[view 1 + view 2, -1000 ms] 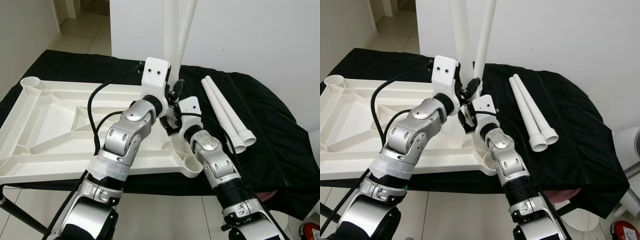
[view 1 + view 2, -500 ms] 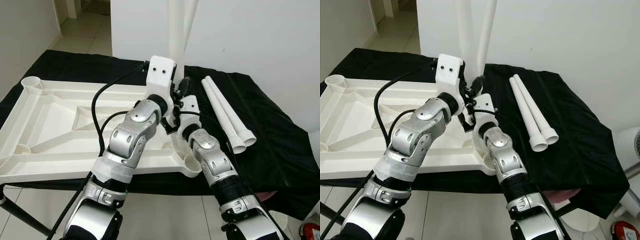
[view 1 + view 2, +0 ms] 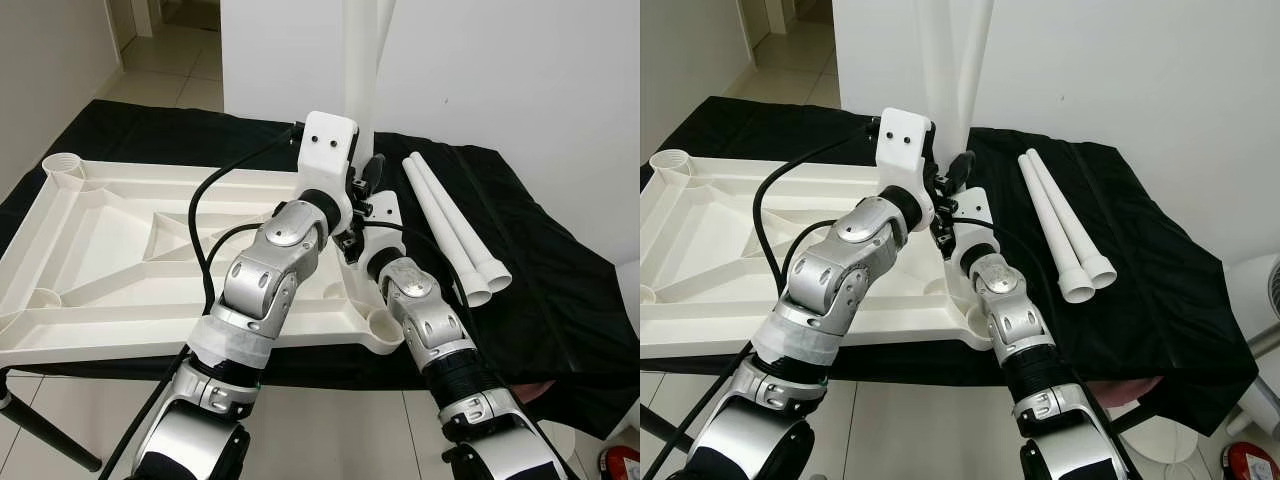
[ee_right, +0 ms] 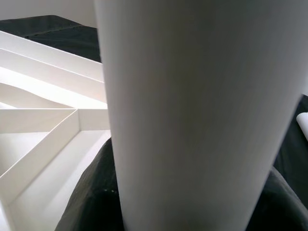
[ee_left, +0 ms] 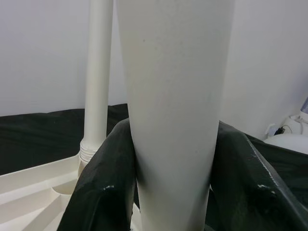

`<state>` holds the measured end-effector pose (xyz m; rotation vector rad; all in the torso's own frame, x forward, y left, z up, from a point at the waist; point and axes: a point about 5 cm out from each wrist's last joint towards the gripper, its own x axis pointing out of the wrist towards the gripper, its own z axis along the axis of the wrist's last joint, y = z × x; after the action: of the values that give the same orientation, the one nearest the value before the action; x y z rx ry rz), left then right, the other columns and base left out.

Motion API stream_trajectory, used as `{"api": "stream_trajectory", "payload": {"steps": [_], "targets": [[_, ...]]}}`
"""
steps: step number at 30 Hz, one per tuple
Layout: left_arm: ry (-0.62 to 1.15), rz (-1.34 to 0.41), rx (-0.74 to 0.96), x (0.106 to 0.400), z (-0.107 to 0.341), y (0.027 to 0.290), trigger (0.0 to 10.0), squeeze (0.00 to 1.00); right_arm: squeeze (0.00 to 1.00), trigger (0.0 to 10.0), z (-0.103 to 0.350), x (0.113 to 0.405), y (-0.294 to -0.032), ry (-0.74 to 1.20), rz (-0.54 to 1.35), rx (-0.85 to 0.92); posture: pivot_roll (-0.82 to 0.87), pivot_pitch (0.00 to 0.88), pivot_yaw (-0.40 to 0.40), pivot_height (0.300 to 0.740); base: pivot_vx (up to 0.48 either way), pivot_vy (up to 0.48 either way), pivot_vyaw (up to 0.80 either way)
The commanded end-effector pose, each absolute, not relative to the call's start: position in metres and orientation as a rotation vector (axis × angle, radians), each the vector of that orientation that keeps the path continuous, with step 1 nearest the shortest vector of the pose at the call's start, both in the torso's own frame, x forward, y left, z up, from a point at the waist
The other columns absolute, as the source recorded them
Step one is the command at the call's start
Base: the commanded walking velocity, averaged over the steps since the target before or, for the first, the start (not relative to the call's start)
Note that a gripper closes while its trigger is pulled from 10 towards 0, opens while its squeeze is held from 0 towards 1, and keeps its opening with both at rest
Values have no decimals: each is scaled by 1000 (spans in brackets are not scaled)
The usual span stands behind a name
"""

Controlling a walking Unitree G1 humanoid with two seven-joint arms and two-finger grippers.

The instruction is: Building children table

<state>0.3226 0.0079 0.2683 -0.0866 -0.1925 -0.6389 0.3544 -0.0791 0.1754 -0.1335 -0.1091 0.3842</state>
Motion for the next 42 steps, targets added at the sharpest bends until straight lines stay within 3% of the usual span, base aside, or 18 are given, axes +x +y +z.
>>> {"api": "stream_trajectory", "payload": {"steps": [1,2,4,7,8,20,21,33,42], "targets": [[-216,-700,-87,314,273,-4,10000,0,0,0,178,357,-80,-113,372,-124,26,0,-137,740,0,0,0],[-216,-700,-87,314,273,-4,10000,0,0,0,178,357,-80,-113,372,-124,26,0,-137,740,0,0,0],[-222,-722,-105,312,274,-4,10000,0,0,10000,178,359,-82,-110,348,-123,30,0,-137,740,0,0,0],[-221,-731,-118,312,274,-4,10000,0,0,10000,178,359,-82,-109,342,-122,30,0,-137,740,0,0,0],[-217,-743,-123,311,273,-4,10000,1000,0,10000,178,360,-82,-109,339,-117,31,0,-135,740,0,0,0],[-245,-763,-167,310,279,3,10000,1000,0,10000,176,360,-83,-97,326,-93,33,0,-136,740,0,0,0],[-244,-753,-170,311,278,6,10000,0,0,10000,175,360,-84,-97,318,-88,33,0,-135,740,0,0,0],[-216,-711,-216,312,265,29,10000,0,0,10000,175,365,-110,-85,150,63,34,0,-135,740,0,0,0],[-196,-702,-102,306,241,37,10000,0,0,10000,172,360,-118,-109,130,42,33,0,-134,740,0,0,0]]}}
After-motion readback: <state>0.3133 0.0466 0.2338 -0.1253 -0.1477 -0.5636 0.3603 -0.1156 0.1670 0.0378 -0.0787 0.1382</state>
